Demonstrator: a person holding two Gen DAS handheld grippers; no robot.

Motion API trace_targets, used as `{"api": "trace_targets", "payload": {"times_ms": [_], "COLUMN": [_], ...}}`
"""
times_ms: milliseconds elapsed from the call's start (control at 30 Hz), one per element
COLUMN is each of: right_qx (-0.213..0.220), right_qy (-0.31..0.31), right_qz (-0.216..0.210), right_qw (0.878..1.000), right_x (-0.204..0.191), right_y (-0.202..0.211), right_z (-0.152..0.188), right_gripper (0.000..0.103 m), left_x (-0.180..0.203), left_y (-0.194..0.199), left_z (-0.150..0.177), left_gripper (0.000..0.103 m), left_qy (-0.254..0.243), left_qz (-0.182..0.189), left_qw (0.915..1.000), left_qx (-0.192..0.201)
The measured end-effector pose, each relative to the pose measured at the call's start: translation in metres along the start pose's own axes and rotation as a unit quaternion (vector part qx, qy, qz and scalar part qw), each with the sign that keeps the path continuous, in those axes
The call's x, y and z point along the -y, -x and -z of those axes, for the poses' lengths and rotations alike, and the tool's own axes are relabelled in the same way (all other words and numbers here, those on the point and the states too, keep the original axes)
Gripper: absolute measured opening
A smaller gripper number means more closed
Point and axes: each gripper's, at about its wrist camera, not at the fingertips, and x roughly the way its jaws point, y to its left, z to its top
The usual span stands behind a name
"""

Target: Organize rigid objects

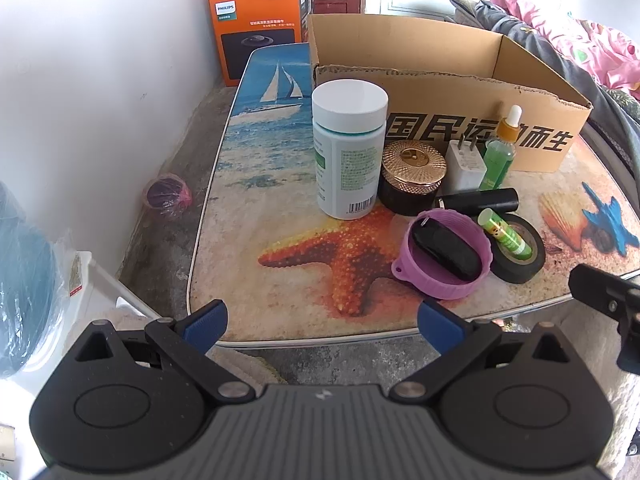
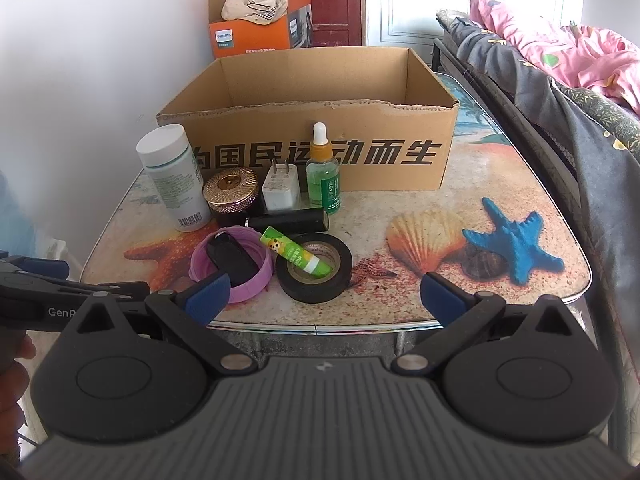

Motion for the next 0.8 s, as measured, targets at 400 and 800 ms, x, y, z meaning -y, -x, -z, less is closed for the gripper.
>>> {"api": "trace_targets", "payload": {"times_ms": [400,800], "right_qx": [0.001,0.0], "right_qy": [0.0,-0.001], "right_qz": [0.0,0.0], "right_qw": [1.0,1.0], "right_x": [-0.0001,0.0007], "right_y": [0.0008,0.0], "right_z": [-0.0002,-0.0004], "right_gripper": [0.102,0.102], "left_x": [-0.0011,0.0006], "left_y": [0.0001,0.0002], "left_z": [-0.0006,-0.0015], "left_gripper": [0.102,0.102], "left_qy": [0.0,-0.003], "left_qz": [0.0,-0.006], "left_qw": [1.0,1.0], "left_qx": [-0.001,-0.002]}}
